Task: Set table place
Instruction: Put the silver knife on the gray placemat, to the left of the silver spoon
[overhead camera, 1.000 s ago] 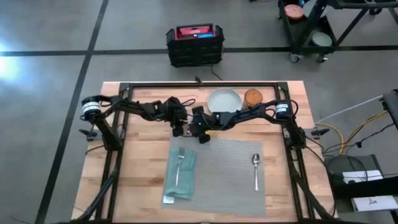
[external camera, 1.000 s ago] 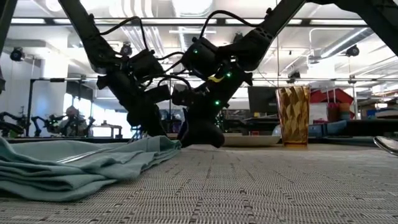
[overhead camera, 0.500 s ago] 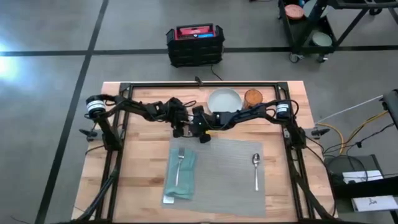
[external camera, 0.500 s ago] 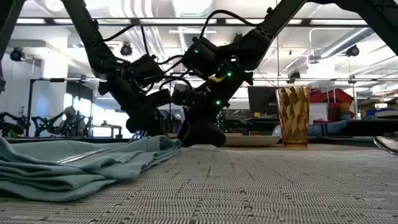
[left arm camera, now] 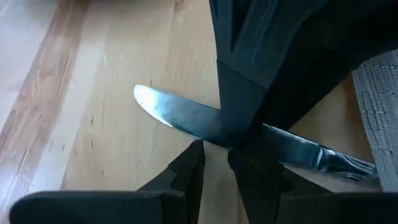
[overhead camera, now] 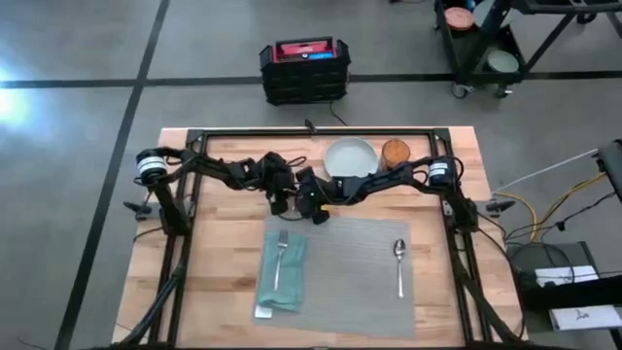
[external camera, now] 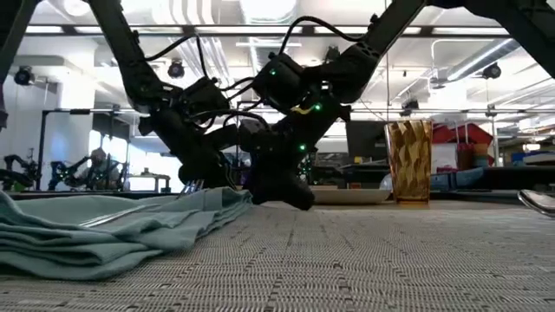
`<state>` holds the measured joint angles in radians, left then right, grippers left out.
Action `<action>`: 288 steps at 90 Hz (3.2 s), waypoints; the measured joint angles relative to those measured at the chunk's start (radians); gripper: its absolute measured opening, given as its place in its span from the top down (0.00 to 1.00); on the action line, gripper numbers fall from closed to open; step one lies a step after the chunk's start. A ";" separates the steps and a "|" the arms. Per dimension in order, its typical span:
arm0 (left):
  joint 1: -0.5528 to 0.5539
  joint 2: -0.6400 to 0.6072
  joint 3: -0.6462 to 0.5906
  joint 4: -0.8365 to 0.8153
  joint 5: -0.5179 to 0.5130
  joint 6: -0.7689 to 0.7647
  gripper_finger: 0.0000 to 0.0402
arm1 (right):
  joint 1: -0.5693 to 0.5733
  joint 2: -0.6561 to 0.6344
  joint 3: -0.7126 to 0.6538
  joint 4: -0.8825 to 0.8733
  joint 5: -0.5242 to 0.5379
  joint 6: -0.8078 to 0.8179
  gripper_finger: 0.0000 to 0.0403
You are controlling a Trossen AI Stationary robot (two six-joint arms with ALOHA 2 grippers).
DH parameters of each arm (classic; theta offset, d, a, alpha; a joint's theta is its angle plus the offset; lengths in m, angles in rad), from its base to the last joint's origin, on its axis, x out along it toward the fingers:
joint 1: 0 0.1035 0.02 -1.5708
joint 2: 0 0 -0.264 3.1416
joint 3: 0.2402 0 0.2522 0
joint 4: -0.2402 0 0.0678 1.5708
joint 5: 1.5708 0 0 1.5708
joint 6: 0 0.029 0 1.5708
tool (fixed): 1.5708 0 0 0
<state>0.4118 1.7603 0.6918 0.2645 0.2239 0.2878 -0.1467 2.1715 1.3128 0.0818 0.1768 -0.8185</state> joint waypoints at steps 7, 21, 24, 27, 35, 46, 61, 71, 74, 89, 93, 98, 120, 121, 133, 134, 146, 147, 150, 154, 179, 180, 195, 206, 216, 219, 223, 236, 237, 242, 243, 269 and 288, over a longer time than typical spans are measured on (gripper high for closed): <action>-0.001 0.000 0.000 0.004 0.001 -0.005 0.81 | -0.002 0.001 0.000 0.000 -0.004 0.004 0.77; -0.001 0.001 -0.001 0.006 0.003 -0.013 0.81 | -0.002 0.001 -0.001 0.000 0.000 0.011 0.86; -0.001 0.001 -0.001 0.006 0.003 -0.016 0.81 | -0.003 0.001 -0.001 0.000 -0.002 0.018 0.88; -0.001 0.001 -0.001 0.006 0.003 -0.016 0.81 | -0.003 0.001 -0.001 -0.002 -0.007 0.024 0.90; -0.001 0.000 -0.001 0.007 0.003 -0.016 0.81 | -0.008 0.001 -0.001 -0.024 -0.053 0.034 0.94; -0.002 0.000 -0.001 0.007 0.004 -0.019 0.81 | -0.008 0.001 0.000 -0.049 -0.062 0.032 0.96; -0.002 0.000 -0.001 0.009 0.005 -0.026 0.81 | -0.011 0.001 0.003 -0.063 -0.061 0.030 0.97; -0.002 -0.006 -0.001 0.009 0.003 -0.037 0.81 | -0.015 0.001 0.003 -0.077 -0.061 0.025 0.99; -0.003 -0.009 -0.001 0.009 -0.001 -0.039 0.81 | -0.015 0.000 0.003 -0.081 -0.062 0.025 0.99; -0.006 -0.045 -0.003 -0.014 -0.018 -0.046 0.81 | -0.017 -0.016 0.006 -0.104 -0.061 0.049 1.00; -0.006 -0.058 -0.003 -0.022 -0.019 -0.051 0.81 | -0.017 -0.022 0.014 -0.125 -0.061 0.068 1.00; -0.006 -0.080 -0.002 -0.029 -0.020 -0.060 0.81 | -0.017 -0.029 0.029 -0.158 -0.062 0.084 1.00; -0.004 -0.199 -0.001 -0.104 -0.026 -0.068 0.81 | -0.024 -0.051 0.128 -0.395 -0.079 0.154 1.00; -0.004 -0.206 -0.001 -0.110 -0.026 -0.068 0.81 | -0.026 -0.051 0.133 -0.407 -0.082 0.158 1.00; -0.004 -0.269 0.000 -0.181 -0.032 -0.073 0.81 | -0.036 -0.052 0.153 -0.454 -0.115 0.189 1.00; -0.004 -0.273 -0.001 -0.189 -0.032 -0.073 0.81 | -0.037 -0.052 0.153 -0.455 -0.115 0.193 1.00; -0.003 -0.297 0.000 -0.215 -0.032 -0.078 0.81 | -0.053 -0.054 0.149 -0.455 -0.140 0.219 1.00; -0.003 -0.299 -0.001 -0.216 -0.032 -0.081 0.81 | -0.054 -0.054 0.148 -0.454 -0.147 0.219 1.00; -0.003 -0.300 -0.001 -0.215 -0.032 -0.091 0.81 | -0.058 -0.055 0.144 -0.452 -0.156 0.219 1.00; -0.003 -0.301 -0.001 -0.214 -0.031 -0.100 0.81 | -0.060 -0.056 0.141 -0.450 -0.159 0.225 1.00; -0.003 -0.290 0.000 -0.214 -0.032 -0.118 0.81 | -0.071 -0.045 0.142 -0.434 -0.157 0.271 1.00; -0.003 -0.290 0.000 -0.214 -0.032 -0.120 0.81 | -0.072 -0.045 0.142 -0.434 -0.156 0.271 1.00; -0.003 -0.290 0.000 -0.214 -0.031 -0.129 0.81 | -0.072 -0.026 0.146 -0.422 -0.153 0.286 1.00; -0.003 -0.290 0.000 -0.214 -0.031 -0.130 0.81 | -0.073 -0.019 0.146 -0.424 -0.154 0.298 1.00; -0.003 -0.290 0.000 -0.214 -0.031 -0.130 0.81 | -0.073 -0.016 0.143 -0.426 -0.157 0.303 0.98; -0.003 -0.290 0.000 -0.214 -0.031 -0.130 0.81 | -0.073 -0.016 0.145 -0.430 -0.157 0.304 0.97; -0.003 -0.290 0.000 -0.212 -0.031 -0.131 0.81 | -0.074 -0.014 0.145 -0.429 -0.158 0.306 0.95; -0.003 -0.290 0.000 -0.213 -0.031 -0.134 0.81 | -0.075 -0.013 0.144 -0.428 -0.154 0.301 0.88; -0.003 -0.290 0.000 -0.213 -0.031 -0.135 0.81 | -0.075 -0.013 0.144 -0.428 -0.154 0.298 0.88; -0.003 -0.290 0.000 -0.214 -0.031 -0.139 0.81 | -0.075 -0.013 0.144 -0.429 -0.151 0.287 0.87; -0.003 -0.290 0.000 -0.213 -0.031 -0.140 0.81 | -0.075 -0.013 0.144 -0.429 -0.151 0.286 0.87; -0.003 -0.290 0.000 -0.213 -0.031 -0.150 0.81 | -0.074 -0.017 0.142 -0.426 -0.140 0.258 0.99; -0.003 -0.307 0.000 -0.216 -0.031 -0.170 0.81 | -0.071 -0.042 0.138 -0.440 -0.114 0.245 1.00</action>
<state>0.4088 1.4530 0.6914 0.0489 0.1928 0.1182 -0.2177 2.1294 1.4508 -0.3582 0.0626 -0.5738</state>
